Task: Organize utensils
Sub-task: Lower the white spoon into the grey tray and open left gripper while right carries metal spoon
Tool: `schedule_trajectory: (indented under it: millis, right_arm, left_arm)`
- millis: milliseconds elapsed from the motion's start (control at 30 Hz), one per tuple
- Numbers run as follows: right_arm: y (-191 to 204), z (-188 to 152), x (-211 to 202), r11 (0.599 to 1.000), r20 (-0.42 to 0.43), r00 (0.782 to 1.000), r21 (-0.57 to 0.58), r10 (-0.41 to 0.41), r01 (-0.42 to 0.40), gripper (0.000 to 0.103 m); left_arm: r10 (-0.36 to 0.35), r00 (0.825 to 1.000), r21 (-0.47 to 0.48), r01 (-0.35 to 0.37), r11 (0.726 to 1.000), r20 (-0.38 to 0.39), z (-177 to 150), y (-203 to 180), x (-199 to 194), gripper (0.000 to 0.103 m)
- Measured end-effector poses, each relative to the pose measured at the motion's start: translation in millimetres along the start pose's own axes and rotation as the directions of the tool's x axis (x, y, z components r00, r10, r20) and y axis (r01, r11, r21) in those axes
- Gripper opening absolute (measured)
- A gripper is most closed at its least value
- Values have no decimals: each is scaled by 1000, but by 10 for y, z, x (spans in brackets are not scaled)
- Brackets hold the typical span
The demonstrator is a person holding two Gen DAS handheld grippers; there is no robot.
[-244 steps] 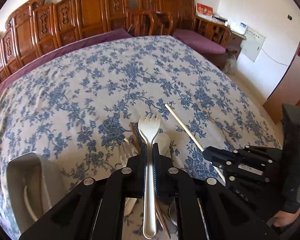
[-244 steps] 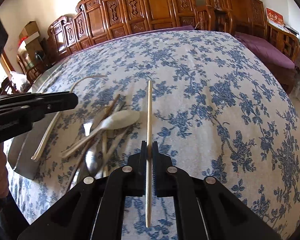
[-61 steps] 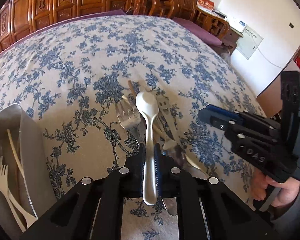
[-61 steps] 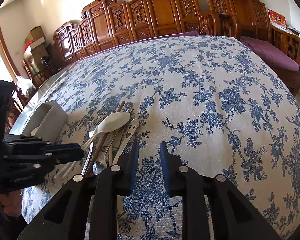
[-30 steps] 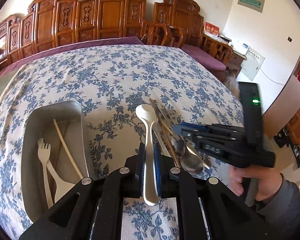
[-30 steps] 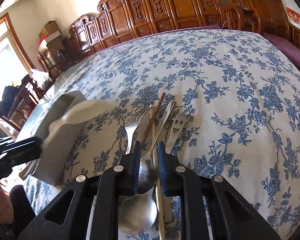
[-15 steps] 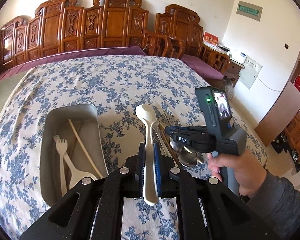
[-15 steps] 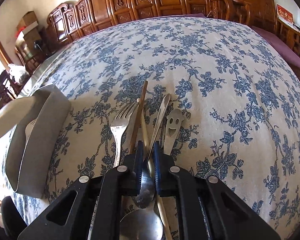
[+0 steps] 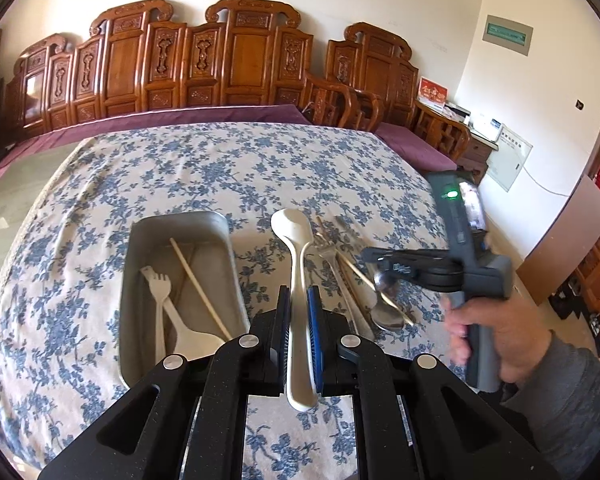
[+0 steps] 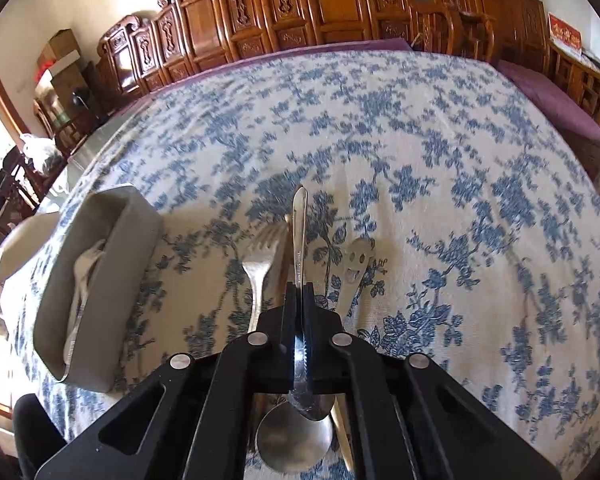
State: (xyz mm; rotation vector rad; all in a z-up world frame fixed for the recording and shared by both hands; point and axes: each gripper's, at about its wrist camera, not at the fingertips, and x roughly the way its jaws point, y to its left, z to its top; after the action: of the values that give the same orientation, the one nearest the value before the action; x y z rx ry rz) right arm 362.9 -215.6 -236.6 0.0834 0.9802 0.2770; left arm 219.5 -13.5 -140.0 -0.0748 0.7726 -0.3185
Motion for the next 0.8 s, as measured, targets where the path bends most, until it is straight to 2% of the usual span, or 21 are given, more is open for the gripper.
schedule_trajectory:
  millis: [367, 633, 800]
  right_arm:
    - [328, 69, -535, 995, 80, 994, -76, 71, -65, 4]
    - [674, -11, -708, 982, 91, 986, -140, 139, -125, 4]
    - [815, -60, -721, 975, 82, 983, -167, 164, -149, 4]
  left_arm:
    - [77, 997, -18, -77, 997, 5, 57, 323, -43, 8]
    - [164, 985, -36, -166, 985, -53, 49, 696, 214, 8]
    - [191, 977, -51, -196, 979, -90, 43, 868, 403, 8]
